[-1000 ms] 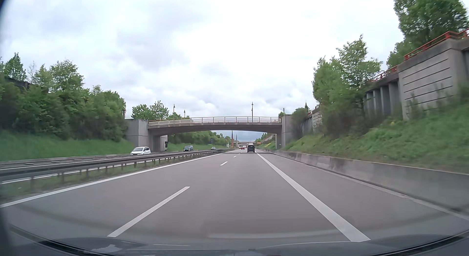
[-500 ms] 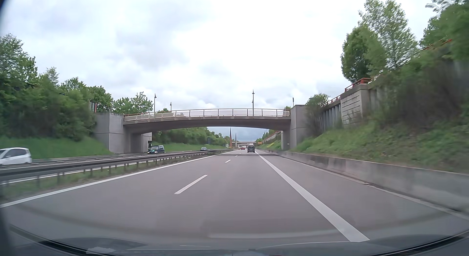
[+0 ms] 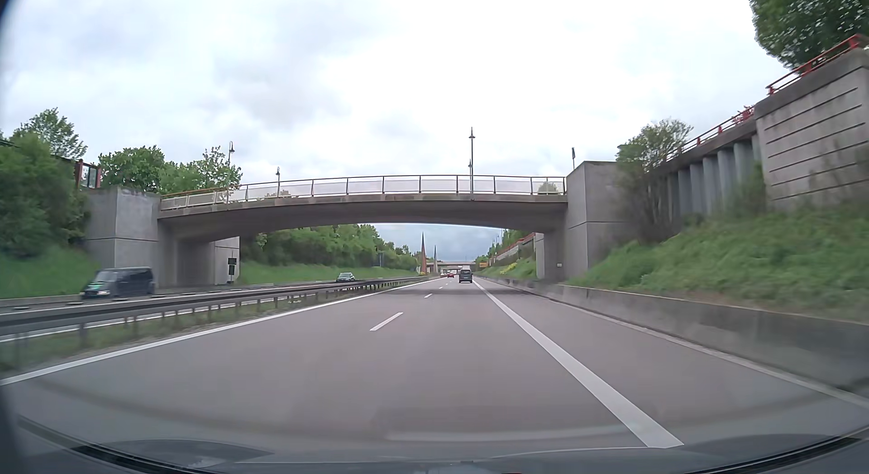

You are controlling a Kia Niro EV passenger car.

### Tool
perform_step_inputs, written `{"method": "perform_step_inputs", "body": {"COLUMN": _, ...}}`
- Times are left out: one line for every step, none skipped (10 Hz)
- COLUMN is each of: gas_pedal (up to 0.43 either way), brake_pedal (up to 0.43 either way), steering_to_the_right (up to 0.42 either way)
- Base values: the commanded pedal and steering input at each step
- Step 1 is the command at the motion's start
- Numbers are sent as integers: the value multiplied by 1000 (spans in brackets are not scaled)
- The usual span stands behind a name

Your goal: Follow the waypoints while adhering to traffic rules and regulations

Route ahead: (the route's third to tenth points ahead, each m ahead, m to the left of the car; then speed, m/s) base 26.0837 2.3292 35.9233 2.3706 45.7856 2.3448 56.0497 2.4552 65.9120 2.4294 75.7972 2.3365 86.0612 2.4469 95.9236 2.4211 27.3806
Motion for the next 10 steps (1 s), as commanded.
{"method": "perform_step_inputs", "body": {"gas_pedal": 268, "brake_pedal": 6, "steering_to_the_right": -1}}
{"method": "perform_step_inputs", "body": {"gas_pedal": 268, "brake_pedal": 6, "steering_to_the_right": -1}}
{"method": "perform_step_inputs", "body": {"gas_pedal": 268, "brake_pedal": 12, "steering_to_the_right": -1}}
{"method": "perform_step_inputs", "body": {"gas_pedal": 280, "brake_pedal": 12, "steering_to_the_right": -2}}
{"method": "perform_step_inputs", "body": {"gas_pedal": 280, "brake_pedal": 12, "steering_to_the_right": -2}}
{"method": "perform_step_inputs", "body": {"gas_pedal": 280, "brake_pedal": 12, "steering_to_the_right": -1}}
{"method": "perform_step_inputs", "body": {"gas_pedal": 280, "brake_pedal": 12, "steering_to_the_right": -1}}
{"method": "perform_step_inputs", "body": {"gas_pedal": 280, "brake_pedal": 12, "steering_to_the_right": -1}}
{"method": "perform_step_inputs", "body": {"gas_pedal": 280, "brake_pedal": 12, "steering_to_the_right": -2}}
{"method": "perform_step_inputs", "body": {"gas_pedal": 280, "brake_pedal": 12, "steering_to_the_right": -1}}
